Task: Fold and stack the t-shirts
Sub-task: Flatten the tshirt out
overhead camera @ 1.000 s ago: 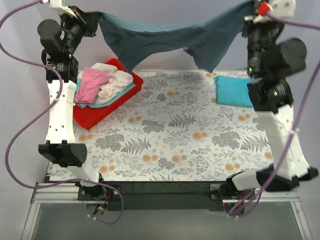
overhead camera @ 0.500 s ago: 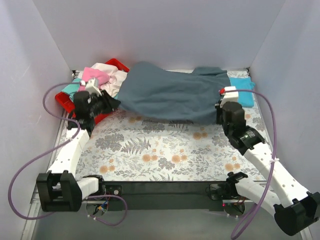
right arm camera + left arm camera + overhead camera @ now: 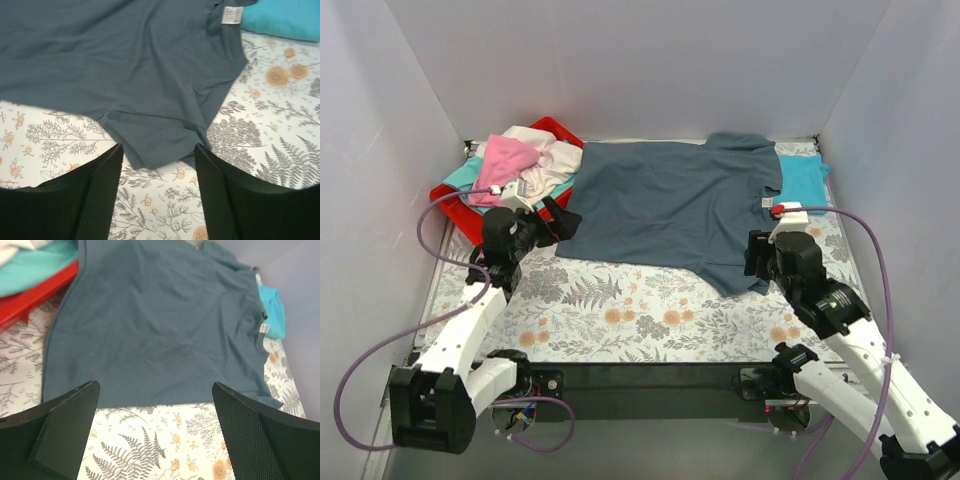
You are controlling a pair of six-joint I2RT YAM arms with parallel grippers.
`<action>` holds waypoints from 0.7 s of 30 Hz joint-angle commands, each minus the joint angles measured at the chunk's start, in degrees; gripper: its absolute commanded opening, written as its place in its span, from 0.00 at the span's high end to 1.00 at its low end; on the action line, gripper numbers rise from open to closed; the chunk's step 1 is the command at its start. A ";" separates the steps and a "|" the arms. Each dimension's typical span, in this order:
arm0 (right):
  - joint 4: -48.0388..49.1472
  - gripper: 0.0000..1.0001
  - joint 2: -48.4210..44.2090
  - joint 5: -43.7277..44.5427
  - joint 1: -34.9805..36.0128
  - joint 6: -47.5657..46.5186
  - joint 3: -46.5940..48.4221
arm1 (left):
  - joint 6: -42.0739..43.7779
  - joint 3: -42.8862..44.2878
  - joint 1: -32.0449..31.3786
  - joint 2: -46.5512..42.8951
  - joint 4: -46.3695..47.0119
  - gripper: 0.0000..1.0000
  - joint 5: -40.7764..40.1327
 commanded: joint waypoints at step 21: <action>21.31 0.61 32.87 -8.22 7.29 1.93 -9.01 | 3.22 18.74 -16.50 42.12 15.38 0.12 -3.85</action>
